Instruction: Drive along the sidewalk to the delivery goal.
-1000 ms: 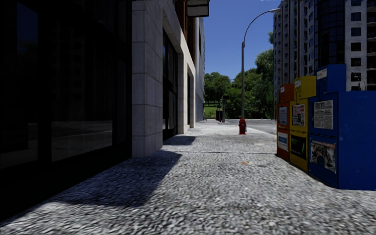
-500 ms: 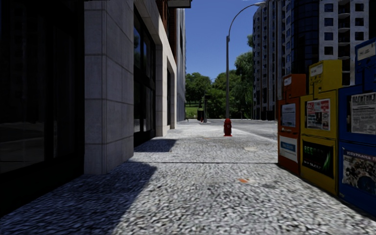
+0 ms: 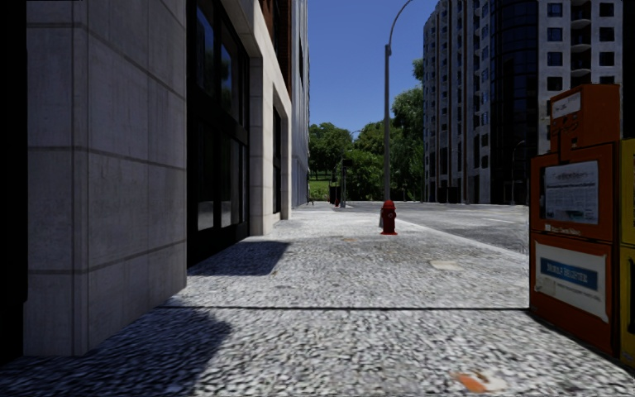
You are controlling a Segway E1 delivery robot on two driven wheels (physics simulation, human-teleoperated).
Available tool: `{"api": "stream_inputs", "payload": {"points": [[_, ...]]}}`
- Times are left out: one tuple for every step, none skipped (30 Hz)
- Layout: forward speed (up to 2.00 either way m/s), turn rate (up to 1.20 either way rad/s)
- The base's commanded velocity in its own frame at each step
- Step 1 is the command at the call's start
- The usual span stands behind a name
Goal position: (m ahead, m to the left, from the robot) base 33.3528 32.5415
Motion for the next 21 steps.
{"api": "stream_inputs", "payload": {"points": [[2.0,0.0],[2.0,0.0],[2.0,0.0],[2.0,0.0],[2.0,0.0],[2.0,0.0],[2.0,0.0],[2.0,0.0],[2.0,0.0],[2.0,0.0],[2.0,0.0],[2.0,0.0],[2.0,0.0],[2.0,0.0],[2.0,0.0],[2.0,0.0],[2.0,0.0],[2.0,0.0],[2.0,0.0],[2.0,0.0],[2.0,0.0]]}}
